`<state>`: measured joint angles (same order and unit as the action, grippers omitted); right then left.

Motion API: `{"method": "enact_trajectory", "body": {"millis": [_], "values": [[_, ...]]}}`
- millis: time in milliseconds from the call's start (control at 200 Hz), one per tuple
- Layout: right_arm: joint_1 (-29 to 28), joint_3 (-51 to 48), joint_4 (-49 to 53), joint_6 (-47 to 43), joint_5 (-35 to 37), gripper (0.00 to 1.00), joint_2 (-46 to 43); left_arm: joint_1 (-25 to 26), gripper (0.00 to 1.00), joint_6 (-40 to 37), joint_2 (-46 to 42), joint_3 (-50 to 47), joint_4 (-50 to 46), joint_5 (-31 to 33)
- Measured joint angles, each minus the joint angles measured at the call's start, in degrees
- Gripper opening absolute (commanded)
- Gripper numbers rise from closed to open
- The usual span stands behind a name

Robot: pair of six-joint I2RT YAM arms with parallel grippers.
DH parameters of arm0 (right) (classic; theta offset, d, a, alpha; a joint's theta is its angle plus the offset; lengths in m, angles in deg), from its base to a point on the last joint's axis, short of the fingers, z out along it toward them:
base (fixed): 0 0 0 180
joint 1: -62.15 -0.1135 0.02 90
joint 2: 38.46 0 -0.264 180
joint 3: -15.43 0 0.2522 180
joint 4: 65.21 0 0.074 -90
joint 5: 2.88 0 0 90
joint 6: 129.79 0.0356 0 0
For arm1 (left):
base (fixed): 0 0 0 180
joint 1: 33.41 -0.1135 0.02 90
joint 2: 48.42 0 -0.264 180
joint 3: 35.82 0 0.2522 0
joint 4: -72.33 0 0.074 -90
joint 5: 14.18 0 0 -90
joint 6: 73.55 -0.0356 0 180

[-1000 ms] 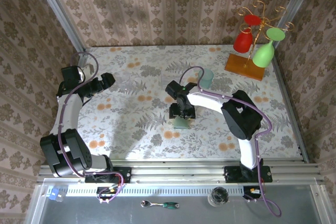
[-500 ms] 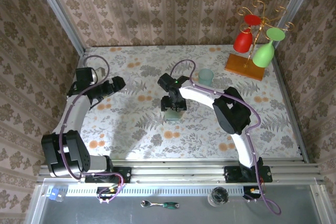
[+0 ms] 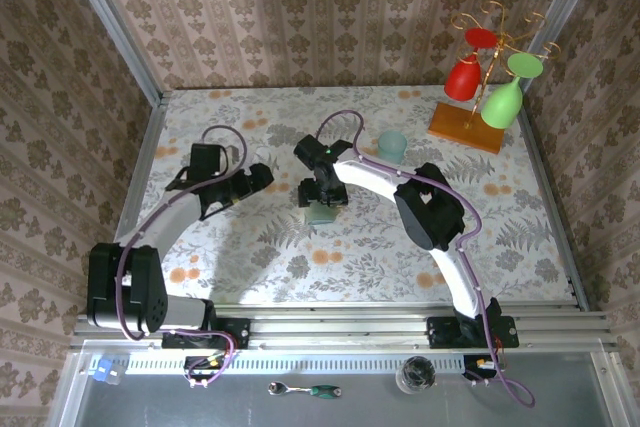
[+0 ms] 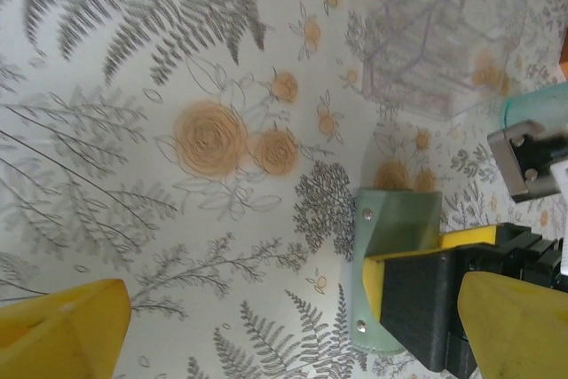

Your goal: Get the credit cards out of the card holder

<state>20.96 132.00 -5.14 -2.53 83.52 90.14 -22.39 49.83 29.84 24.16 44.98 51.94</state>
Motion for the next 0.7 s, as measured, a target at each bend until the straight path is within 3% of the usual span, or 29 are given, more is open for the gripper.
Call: {"method": "enact_trajectory", "body": {"millis": [470,600,700], "values": [[0.68,-5.29,-1.29,-0.87,-0.24,0.76,-7.30,5.44,0.76,10.95,8.07,-4.17,16.17,-1.73],[0.94,-5.42,-1.31,-2.08,-0.26,0.68,-8.68,5.46,0.69,13.40,9.51,-5.46,19.96,-2.67],[1.07,-5.42,-1.27,-3.30,-0.28,0.58,-8.63,5.64,0.57,14.97,10.60,-5.84,21.77,-3.06]]}}
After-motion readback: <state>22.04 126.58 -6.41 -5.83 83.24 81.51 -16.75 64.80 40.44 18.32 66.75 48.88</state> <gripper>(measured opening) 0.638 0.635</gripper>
